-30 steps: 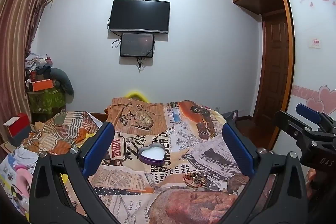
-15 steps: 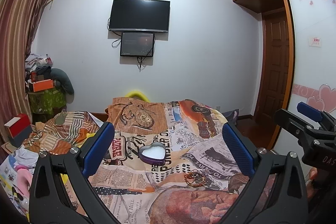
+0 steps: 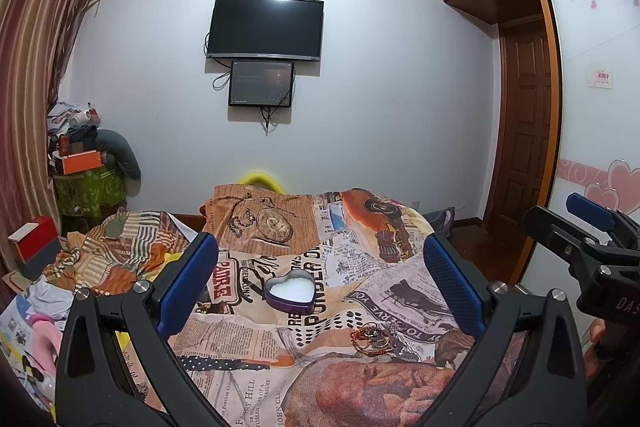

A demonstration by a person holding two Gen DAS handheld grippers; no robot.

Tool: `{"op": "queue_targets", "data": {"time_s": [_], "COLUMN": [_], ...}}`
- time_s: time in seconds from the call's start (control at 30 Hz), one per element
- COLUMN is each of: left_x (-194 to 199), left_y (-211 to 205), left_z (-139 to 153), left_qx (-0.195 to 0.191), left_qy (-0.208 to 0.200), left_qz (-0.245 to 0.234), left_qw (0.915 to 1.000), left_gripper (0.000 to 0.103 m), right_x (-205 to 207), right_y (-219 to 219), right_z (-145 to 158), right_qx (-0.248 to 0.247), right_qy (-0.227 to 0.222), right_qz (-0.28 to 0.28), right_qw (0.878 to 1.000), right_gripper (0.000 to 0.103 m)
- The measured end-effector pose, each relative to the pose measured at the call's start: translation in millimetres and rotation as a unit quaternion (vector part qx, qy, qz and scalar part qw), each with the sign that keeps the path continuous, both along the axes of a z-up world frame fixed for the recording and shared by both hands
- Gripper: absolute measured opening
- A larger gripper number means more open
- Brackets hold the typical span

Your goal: Organize jewelry

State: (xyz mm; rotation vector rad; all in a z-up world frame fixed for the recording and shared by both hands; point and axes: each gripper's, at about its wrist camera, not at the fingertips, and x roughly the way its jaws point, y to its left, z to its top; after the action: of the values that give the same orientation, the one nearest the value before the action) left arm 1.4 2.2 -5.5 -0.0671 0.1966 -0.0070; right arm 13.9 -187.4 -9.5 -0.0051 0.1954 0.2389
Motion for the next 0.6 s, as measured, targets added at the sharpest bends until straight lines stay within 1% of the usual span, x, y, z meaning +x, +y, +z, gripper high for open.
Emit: {"op": "queue_targets", "data": {"time_s": [0.6], "left_x": [0.8], "left_y": [-0.5], "left_z": [-0.3], "left_qx": [0.0], "left_qy": [0.0], "left_qz": [0.0], "left_qw": [1.0], "left_gripper": [0.103], "right_x": [0.2], "right_y": [-0.3], "right_z": [-0.5], "right_qx": [0.0], "right_qy": [0.0], "right_qz": [0.0], "right_qw": [1.0], "right_gripper": [0.103]}}
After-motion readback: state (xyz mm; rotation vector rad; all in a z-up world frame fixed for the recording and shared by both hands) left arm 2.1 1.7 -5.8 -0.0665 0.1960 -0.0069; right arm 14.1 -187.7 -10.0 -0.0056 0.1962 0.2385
